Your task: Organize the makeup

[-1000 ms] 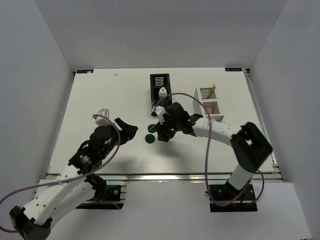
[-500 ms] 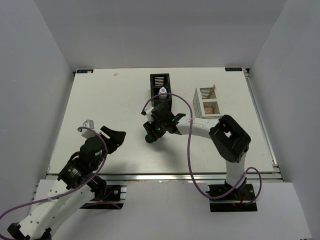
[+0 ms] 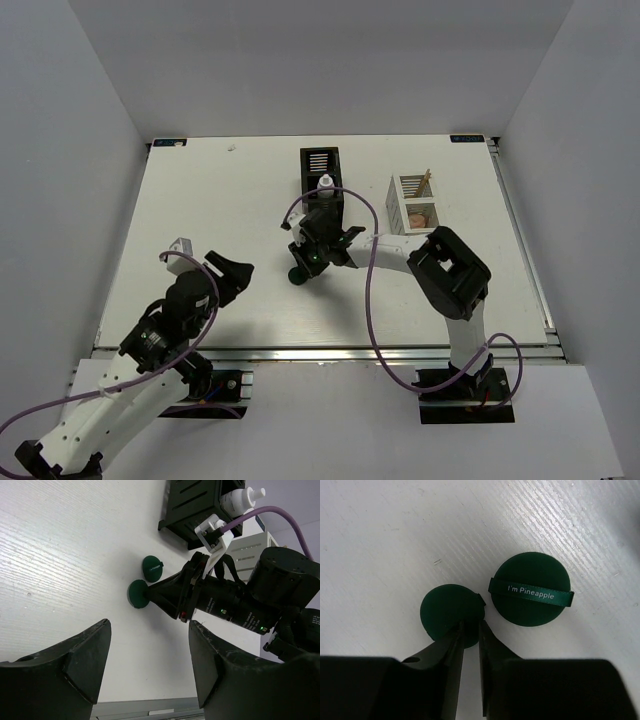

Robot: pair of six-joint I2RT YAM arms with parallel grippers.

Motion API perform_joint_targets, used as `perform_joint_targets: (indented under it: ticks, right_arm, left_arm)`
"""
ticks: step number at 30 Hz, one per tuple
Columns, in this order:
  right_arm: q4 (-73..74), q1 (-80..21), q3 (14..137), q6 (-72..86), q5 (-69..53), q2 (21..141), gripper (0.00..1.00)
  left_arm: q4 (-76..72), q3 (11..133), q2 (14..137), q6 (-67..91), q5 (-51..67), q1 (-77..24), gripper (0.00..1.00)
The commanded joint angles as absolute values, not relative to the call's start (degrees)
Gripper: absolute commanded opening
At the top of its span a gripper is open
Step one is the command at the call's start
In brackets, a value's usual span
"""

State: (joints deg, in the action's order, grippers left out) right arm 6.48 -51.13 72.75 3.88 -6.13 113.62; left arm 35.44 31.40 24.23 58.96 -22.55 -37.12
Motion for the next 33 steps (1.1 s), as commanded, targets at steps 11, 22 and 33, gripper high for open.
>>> perform_joint_targets:
  ticks: [11, 22, 33]
  right_arm:
    - [5.37, -48.09, 64.26, -5.34, -22.38, 97.07, 0.01]
    - [4.66, -35.79, 55.73, -10.02, -25.84, 71.20, 0.00]
    - [10.63, -11.97, 55.90, -12.30, -18.72, 65.04, 0.00]
  left_arm:
    - [27.25, 28.48, 30.75, 57.83, -20.57, -36.91, 0.74]
    - [12.93, 27.33, 46.12, 53.54, -16.53, -36.74, 0.75]
    - [8.52, 40.51, 71.79, 44.22, -11.60, -35.07, 0.76]
